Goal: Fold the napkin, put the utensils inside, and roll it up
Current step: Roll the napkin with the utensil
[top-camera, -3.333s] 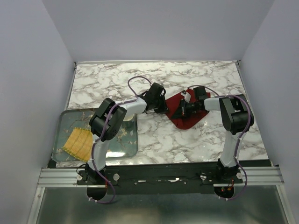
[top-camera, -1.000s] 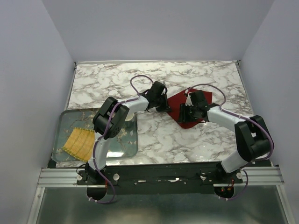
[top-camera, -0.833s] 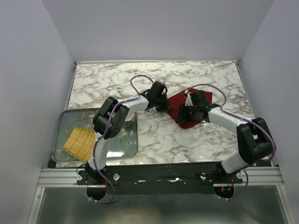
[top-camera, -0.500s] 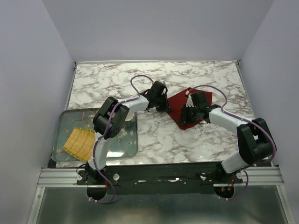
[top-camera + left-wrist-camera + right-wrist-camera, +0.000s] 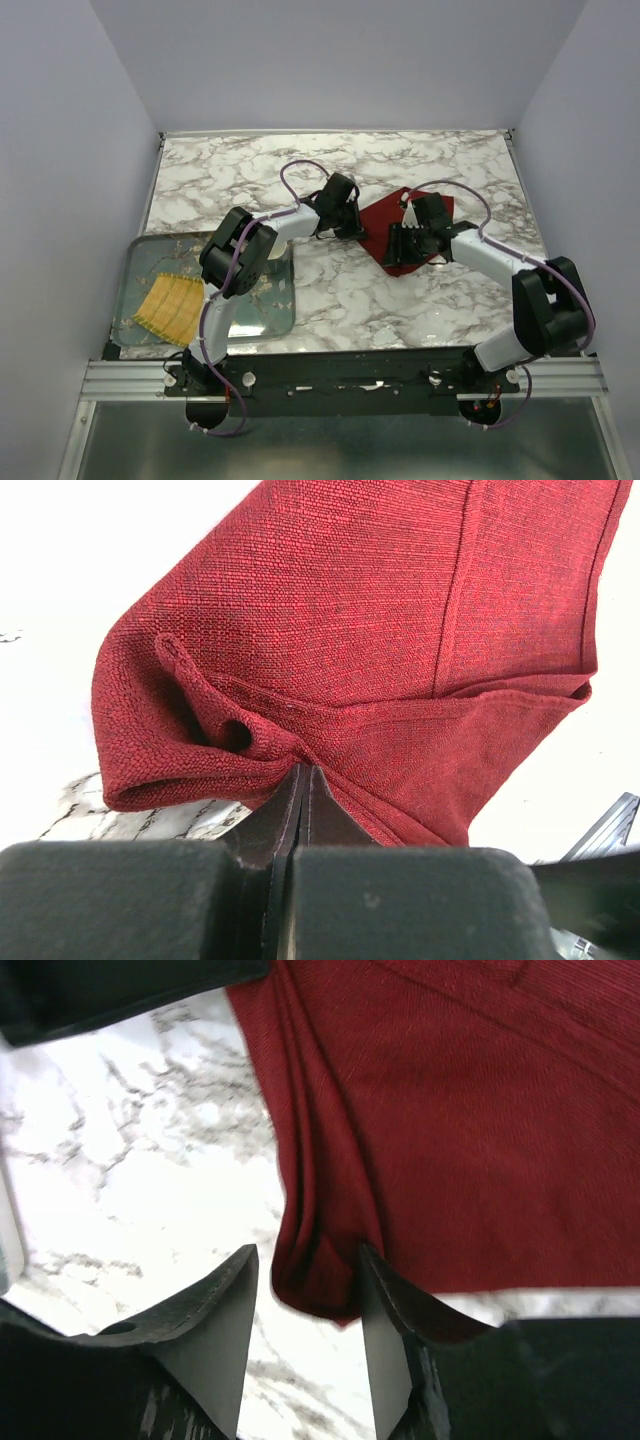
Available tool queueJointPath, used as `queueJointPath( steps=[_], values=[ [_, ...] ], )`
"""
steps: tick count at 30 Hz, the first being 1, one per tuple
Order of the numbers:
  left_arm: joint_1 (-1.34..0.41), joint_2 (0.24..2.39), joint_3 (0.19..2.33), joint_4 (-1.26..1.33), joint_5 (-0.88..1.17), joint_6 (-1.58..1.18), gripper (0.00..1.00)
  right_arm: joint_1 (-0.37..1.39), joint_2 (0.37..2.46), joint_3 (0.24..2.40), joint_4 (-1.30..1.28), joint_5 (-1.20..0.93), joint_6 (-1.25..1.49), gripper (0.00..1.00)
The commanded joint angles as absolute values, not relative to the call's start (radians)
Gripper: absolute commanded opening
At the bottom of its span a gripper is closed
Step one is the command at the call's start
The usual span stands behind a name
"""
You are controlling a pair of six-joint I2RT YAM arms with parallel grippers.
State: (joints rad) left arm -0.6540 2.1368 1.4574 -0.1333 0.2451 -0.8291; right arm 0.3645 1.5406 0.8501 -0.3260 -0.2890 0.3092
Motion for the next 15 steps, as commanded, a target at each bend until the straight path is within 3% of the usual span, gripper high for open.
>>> queueJointPath(
  steps=[1,7,9,11,15],
  values=[
    [-0.650,2.171,1.459,-0.196,0.226,-0.802,0.01,0.356,1.414,0.853,-0.469,-0.297,0.299,0.55],
    [-0.650,2.172,1.453,-0.190,0.230,-0.805,0.01,0.357,1.328,0.792,-0.472,-0.299,0.337,0.63],
    [-0.652,2.172,1.450,-0.189,0.232,-0.807,0.01,0.357,1.338,0.785,-0.468,-0.288,0.345,0.56],
    [-0.650,2.169,1.448,-0.189,0.230,-0.807,0.01,0.357,1.351,0.784,-0.463,-0.284,0.351,0.40],
    [-0.650,2.168,1.447,-0.189,0.229,-0.805,0.01,0.356,1.367,0.787,-0.437,-0.262,0.359,0.25]
  ],
)
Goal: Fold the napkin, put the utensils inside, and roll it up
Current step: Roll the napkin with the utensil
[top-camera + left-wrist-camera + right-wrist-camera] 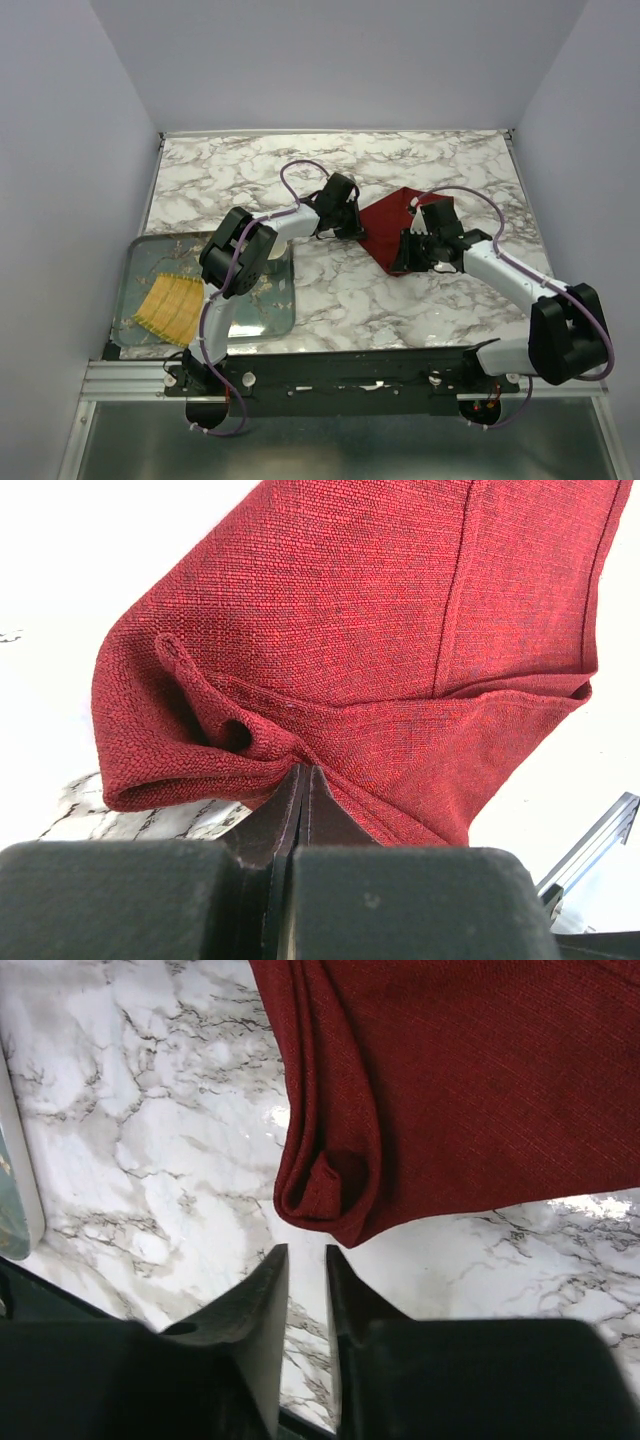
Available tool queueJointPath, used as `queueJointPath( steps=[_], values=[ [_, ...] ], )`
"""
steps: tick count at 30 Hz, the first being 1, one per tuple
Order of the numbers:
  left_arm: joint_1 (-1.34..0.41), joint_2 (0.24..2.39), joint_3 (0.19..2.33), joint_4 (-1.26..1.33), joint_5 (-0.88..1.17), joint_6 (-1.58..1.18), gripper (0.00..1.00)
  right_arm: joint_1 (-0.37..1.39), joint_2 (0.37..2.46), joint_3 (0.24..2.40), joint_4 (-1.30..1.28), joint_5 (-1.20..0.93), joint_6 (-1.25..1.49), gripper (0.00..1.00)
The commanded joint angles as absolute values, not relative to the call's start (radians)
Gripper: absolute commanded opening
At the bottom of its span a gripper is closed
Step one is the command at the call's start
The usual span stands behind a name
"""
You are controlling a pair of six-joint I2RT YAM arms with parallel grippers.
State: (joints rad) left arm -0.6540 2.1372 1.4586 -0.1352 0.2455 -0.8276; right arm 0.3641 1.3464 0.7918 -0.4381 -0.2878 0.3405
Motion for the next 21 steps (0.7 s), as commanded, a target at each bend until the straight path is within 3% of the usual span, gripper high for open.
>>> queueJointPath(
  steps=[1,15,21],
  values=[
    [-0.650,2.169,1.447,-0.190,0.227,-0.805,0.01,0.356,1.377,0.790,-0.436,-0.259,0.359,0.21],
    [-0.650,2.168,1.440,-0.183,0.232,-0.808,0.01,0.357,1.540,0.862,-0.383,-0.204,0.321,0.17],
    [-0.652,2.161,1.440,-0.183,0.233,-0.810,0.01,0.382,1.454,0.874,-0.444,-0.180,0.253,0.30]
  ],
)
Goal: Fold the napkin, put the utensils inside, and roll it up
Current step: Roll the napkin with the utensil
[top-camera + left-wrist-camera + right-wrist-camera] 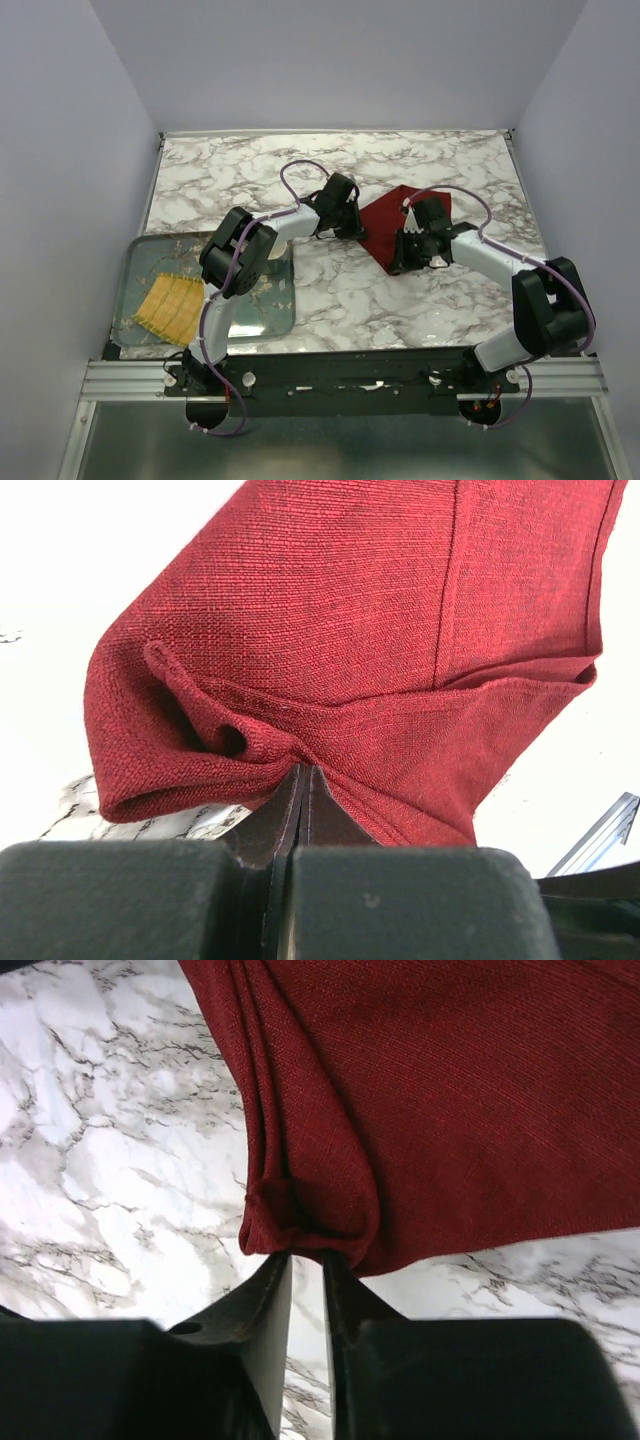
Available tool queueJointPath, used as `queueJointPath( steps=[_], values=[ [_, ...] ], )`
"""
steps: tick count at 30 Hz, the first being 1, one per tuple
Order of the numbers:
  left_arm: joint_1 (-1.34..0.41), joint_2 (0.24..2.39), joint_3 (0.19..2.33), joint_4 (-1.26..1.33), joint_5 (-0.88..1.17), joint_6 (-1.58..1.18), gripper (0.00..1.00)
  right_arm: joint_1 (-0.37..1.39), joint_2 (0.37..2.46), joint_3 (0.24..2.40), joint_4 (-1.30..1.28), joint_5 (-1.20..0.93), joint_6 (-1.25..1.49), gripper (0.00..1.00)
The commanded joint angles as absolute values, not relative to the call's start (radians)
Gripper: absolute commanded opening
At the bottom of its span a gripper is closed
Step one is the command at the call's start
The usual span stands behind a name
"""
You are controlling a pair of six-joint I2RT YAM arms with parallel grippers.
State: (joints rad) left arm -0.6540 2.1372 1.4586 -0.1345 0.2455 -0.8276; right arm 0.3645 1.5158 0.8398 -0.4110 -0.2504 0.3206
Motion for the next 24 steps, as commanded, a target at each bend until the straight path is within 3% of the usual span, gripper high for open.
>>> queueJointPath(
  steps=[1,8,12,16,24],
  values=[
    [-0.652,2.160,1.440,-0.180,0.233,-0.810,0.01,0.397,1.442,0.897,-0.468,-0.163,0.247,0.32],
    [-0.652,2.161,1.442,-0.178,0.235,-0.815,0.01,0.534,1.404,0.980,-0.575,0.021,0.224,0.60],
    [-0.652,2.164,1.436,-0.176,0.235,-0.816,0.01,0.535,1.491,1.014,-0.528,0.074,0.190,0.75],
    [-0.652,2.169,1.439,-0.172,0.238,-0.821,0.01,0.535,1.604,1.052,-0.474,0.042,0.196,0.80],
    [-0.652,2.158,1.437,-0.173,0.238,-0.818,0.01,0.535,1.692,1.084,-0.377,0.049,0.201,0.78]
  ],
)
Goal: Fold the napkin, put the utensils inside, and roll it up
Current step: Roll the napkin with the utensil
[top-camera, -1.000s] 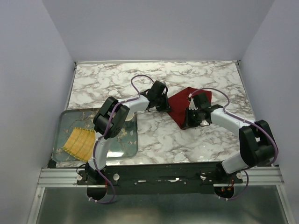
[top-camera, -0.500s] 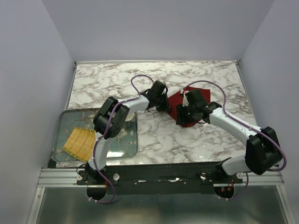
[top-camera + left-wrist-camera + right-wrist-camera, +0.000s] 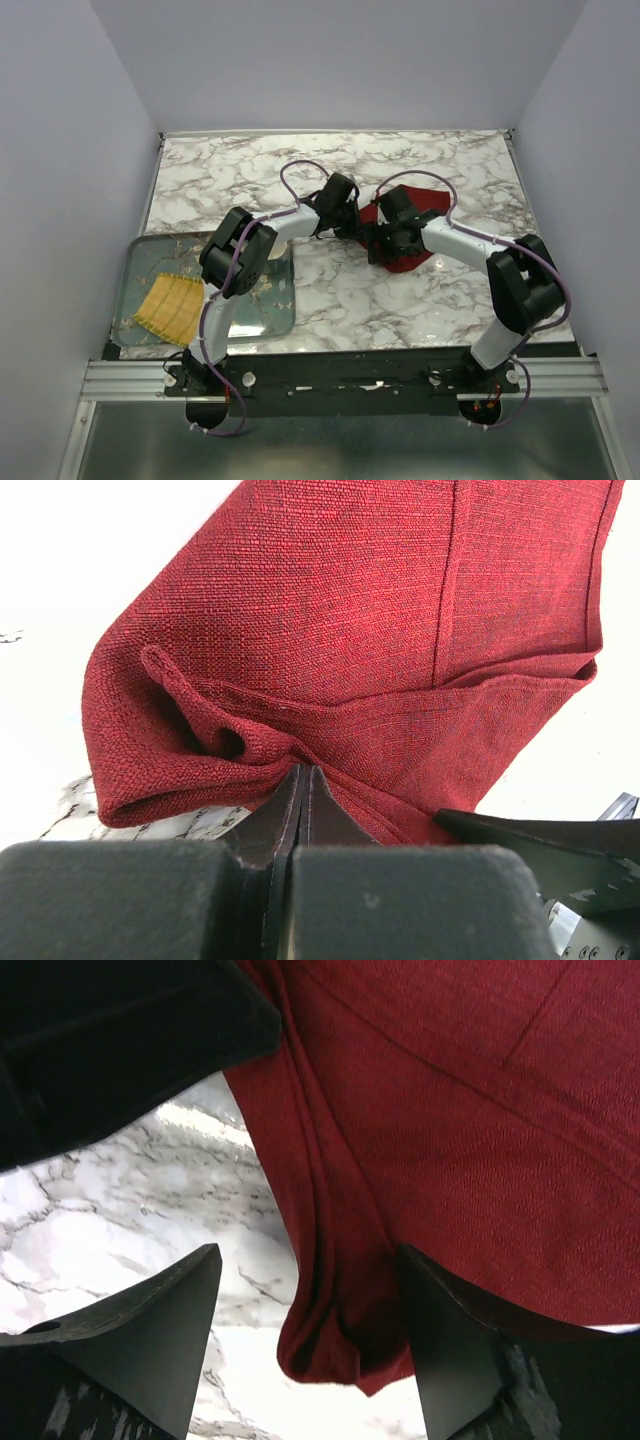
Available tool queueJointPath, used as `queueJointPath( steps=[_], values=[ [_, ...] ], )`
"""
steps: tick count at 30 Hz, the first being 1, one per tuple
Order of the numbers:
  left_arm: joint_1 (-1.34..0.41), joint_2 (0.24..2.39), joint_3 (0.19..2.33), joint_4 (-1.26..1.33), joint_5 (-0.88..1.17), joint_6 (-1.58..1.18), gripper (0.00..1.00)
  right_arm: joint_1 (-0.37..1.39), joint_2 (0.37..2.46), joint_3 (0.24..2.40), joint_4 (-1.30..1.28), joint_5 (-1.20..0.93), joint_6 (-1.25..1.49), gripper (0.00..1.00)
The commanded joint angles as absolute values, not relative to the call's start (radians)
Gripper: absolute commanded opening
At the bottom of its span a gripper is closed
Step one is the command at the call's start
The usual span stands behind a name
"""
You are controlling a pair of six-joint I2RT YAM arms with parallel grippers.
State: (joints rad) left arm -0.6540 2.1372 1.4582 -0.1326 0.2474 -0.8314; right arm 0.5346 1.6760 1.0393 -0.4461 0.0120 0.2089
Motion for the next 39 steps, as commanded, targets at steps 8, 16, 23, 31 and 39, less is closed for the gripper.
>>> queueJointPath(
  steps=[8,16,23,31,39],
  values=[
    [-0.655,2.161,1.433,-0.164,0.245,-0.827,0.01,0.535,1.793,1.141,-0.371,0.028,0.201,0.67],
    [-0.652,2.143,1.431,-0.169,0.250,-0.821,0.01,0.532,1.845,1.135,-0.341,0.043,0.201,0.44],
    [-0.650,2.096,1.427,-0.181,0.221,-0.799,0.03,0.468,1.821,1.005,-0.258,-0.083,0.258,0.10],
    [-0.646,1.977,1.445,-0.265,0.167,-0.739,0.47,0.365,1.871,0.983,-0.186,-0.475,0.262,0.00],
    [-0.634,1.891,1.260,-0.174,0.179,-0.886,0.60,0.279,1.939,0.968,-0.109,-0.731,0.322,0.01]
  ],
)
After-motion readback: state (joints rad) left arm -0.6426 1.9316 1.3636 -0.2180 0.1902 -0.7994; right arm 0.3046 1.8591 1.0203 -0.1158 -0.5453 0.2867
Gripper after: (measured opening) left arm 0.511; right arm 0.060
